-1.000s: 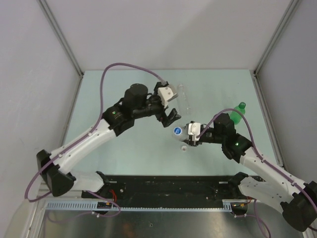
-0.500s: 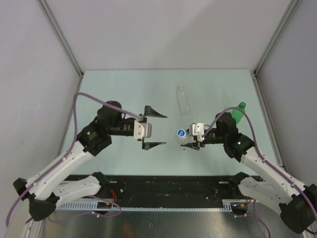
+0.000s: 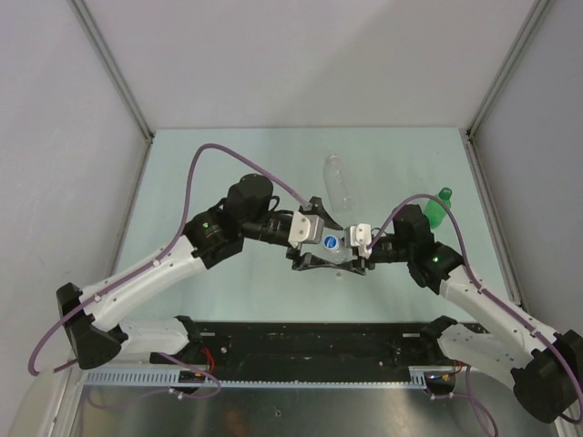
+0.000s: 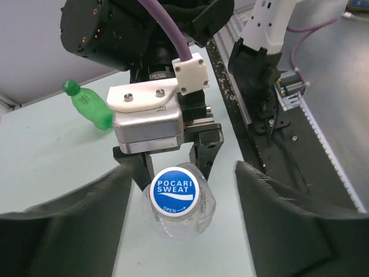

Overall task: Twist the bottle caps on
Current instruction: Screw the bottle cap onto the plastic bottle, then place the plastic bottle at the center of the board.

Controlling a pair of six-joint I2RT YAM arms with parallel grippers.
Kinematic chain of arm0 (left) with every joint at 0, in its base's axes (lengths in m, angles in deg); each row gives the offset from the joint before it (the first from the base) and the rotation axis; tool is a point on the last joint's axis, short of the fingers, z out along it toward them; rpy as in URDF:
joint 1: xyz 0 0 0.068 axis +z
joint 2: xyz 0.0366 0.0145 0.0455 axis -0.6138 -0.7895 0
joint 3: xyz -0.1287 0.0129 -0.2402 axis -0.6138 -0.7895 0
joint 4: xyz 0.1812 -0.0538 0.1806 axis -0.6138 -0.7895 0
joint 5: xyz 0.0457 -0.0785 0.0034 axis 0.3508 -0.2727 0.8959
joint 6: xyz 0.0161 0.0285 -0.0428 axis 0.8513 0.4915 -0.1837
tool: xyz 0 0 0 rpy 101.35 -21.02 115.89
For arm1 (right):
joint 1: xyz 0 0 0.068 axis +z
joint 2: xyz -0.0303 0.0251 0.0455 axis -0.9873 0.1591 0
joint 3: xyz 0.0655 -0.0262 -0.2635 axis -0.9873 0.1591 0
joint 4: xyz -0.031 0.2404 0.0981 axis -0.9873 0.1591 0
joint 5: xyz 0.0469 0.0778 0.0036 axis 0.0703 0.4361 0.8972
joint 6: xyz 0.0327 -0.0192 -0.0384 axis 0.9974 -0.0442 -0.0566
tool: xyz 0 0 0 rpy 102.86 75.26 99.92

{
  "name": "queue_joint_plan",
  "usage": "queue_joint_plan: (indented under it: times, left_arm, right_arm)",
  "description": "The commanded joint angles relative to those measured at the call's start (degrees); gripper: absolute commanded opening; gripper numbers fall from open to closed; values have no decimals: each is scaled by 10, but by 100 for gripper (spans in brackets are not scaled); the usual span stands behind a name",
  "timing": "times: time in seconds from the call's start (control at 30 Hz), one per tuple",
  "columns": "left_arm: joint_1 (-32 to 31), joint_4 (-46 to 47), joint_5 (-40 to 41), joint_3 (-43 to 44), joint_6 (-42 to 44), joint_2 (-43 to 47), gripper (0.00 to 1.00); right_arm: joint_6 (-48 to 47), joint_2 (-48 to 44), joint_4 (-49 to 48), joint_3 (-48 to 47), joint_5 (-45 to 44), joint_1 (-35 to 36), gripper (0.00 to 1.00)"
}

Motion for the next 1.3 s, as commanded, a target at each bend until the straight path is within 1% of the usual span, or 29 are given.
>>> queue_joint_plan:
  times: [0.0, 0.03, 0.1, 0.17, 0.23, 0.27, 0.3, 0.33, 0.37, 0.4, 0.43, 0.47, 0.5, 0.53, 0.57, 0.63, 0.7, 0.77, 0.83, 0.87, 0.9, 0.93, 1.0, 1.07, 1.1, 1.17, 1.27]
  left_arm:
    - [-5, 22, 15, 1, -1, 22, 66]
    - [-6, 23, 20, 0, -2, 20, 58]
    - [-8, 22, 33, -4, -3, 19, 46]
    - [-11, 23, 42, -10, -1, 18, 40]
    - [-11, 23, 45, -17, 4, 21, 39]
    - [-11, 23, 44, -21, 5, 22, 34]
    - [-12, 22, 43, -22, 5, 24, 26]
    - [-12, 22, 41, -23, 2, 25, 13]
    - [-13, 22, 43, -23, -1, 27, 7]
    - [-13, 22, 48, -22, -7, 28, 3]
    - [-14, 23, 64, -19, -18, 28, 2]
    - [-14, 26, 87, -16, -39, 28, 1]
    - [-14, 30, 118, -13, -56, 29, 0]
    - [-15, 34, 153, -10, -82, 30, 0]
    - [-14, 41, 197, -8, -110, 30, 0]
    - [-14, 50, 314, -2, -174, 29, 0]
    - [-14, 52, 455, 1, -234, 27, 0]
    - [-13, 52, 579, -3, -294, 28, 0]
    - [-10, 51, 676, -12, -338, 30, 0]
    - [-4, 50, 718, -18, -361, 32, 0]
    - [7, 47, 744, -27, -384, 33, 0]
    - [28, 44, 752, -36, -408, 33, 0]
    - [88, 35, 736, -58, -461, 34, 0]
    - [152, 23, 743, -80, -514, 38, 0]
    - [176, 22, 761, -93, -530, 43, 0]
    - [216, 21, 796, -114, -551, 49, 0]
    - [276, 21, 799, -139, -565, 54, 0]
  right_arm:
    - [8, -2, -21, -25, -4, 2, 1]
    - [8, -3, -22, -25, -3, 2, 1]
    - [12, -6, -25, -25, -2, 3, 1]
    - [13, -11, -26, -25, -1, 3, 1]
    - [15, -18, -25, -25, 0, 3, 1]
    - [15, -22, -24, -25, 0, 2, 2]
    - [17, -25, -24, -25, -1, 3, 5]
    - [18, -28, -22, -25, -2, 2, 9]
    - [21, -32, -21, -25, -5, 3, 17]
    - [28, -35, -21, -25, -13, 3, 29]
    - [35, -37, -20, -25, -21, 3, 63]
    - [43, -38, -20, -25, -29, 3, 81]
    - [52, -37, -19, -25, -39, 4, 90]
    - [61, -37, -18, -25, -52, 5, 95]
    - [72, -35, -19, -25, -68, 6, 97]
    - [91, -34, -18, -25, -108, 6, 99]
    - [109, -36, -19, -24, -151, 6, 99]
    - [140, -37, -31, -23, -202, 6, 99]
    - [181, -38, -59, -18, -264, 6, 99]
    - [212, -38, -77, -14, -314, 6, 99]
    - [251, -38, -108, -11, -372, 4, 99]
    - [292, -37, -131, -9, -445, 1, 99]
    - [367, -39, -158, -7, -578, -10, 99]
    - [417, -42, -168, -6, -665, -23, 99]
    - [433, -44, -167, -6, -691, -27, 99]
    - [443, -48, -168, -6, -707, -33, 99]
    - [420, -48, -169, -6, -702, -39, 99]
